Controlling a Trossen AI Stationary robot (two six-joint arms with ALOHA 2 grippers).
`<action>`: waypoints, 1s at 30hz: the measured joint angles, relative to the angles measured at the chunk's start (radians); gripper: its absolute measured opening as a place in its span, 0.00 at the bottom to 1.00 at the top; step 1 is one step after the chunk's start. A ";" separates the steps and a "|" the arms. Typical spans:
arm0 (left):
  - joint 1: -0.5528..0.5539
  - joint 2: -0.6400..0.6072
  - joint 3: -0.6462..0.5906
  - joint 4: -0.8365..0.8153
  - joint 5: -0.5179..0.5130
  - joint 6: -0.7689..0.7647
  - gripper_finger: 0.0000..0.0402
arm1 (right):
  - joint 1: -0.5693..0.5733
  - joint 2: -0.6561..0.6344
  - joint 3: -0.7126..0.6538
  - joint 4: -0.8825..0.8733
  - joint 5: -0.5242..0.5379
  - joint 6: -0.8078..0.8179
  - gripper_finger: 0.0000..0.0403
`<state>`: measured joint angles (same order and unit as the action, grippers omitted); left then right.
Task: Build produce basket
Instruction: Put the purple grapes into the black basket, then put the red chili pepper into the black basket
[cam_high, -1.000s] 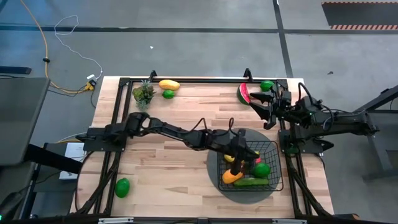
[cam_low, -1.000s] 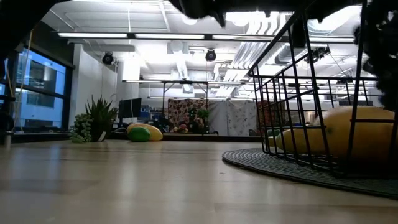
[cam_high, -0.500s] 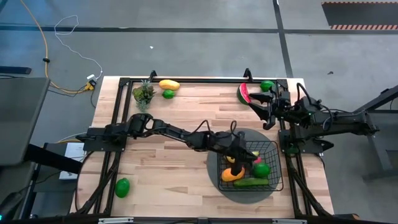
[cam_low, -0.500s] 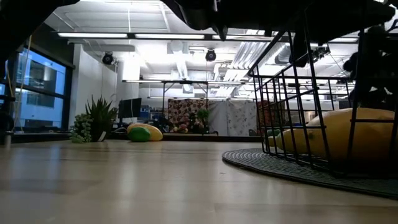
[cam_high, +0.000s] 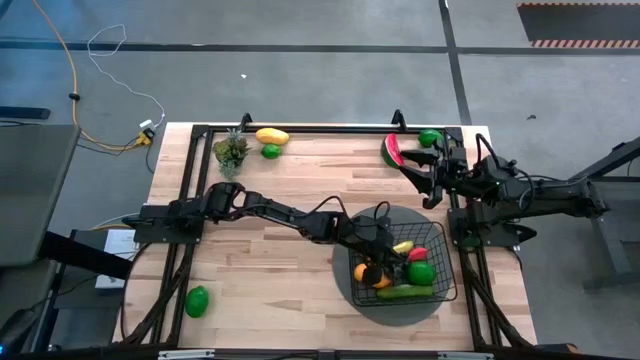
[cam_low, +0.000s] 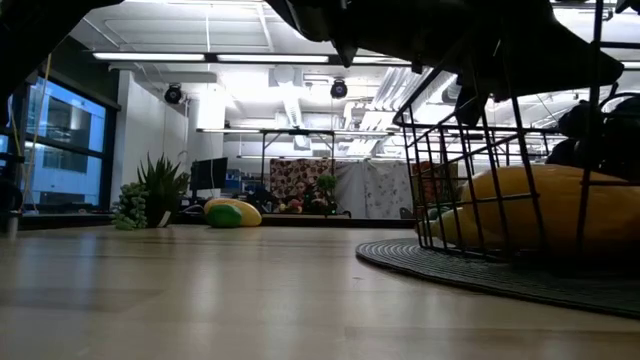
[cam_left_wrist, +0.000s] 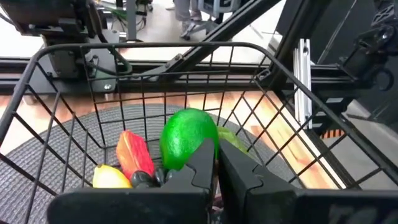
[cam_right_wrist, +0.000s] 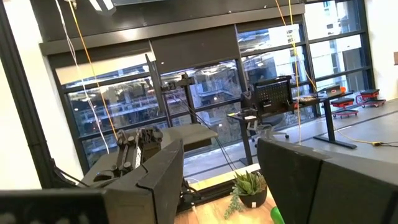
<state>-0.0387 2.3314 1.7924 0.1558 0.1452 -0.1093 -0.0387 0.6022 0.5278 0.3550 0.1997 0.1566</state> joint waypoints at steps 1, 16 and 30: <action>0.000 -0.002 0.000 -0.001 -0.003 -0.001 0.00 | 0.000 0.000 0.000 0.000 0.000 0.000 0.47; 0.026 -0.022 -0.003 -0.034 0.001 -0.041 0.25 | 0.000 0.000 0.000 0.000 -0.001 0.000 0.47; 0.077 -0.174 -0.003 -0.161 0.012 -0.025 0.45 | 0.000 0.000 0.000 0.000 -0.001 0.000 0.47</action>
<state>0.0383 2.1576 1.7896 -0.0054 0.1570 -0.1341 -0.0391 0.6022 0.5282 0.3550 0.1989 0.1562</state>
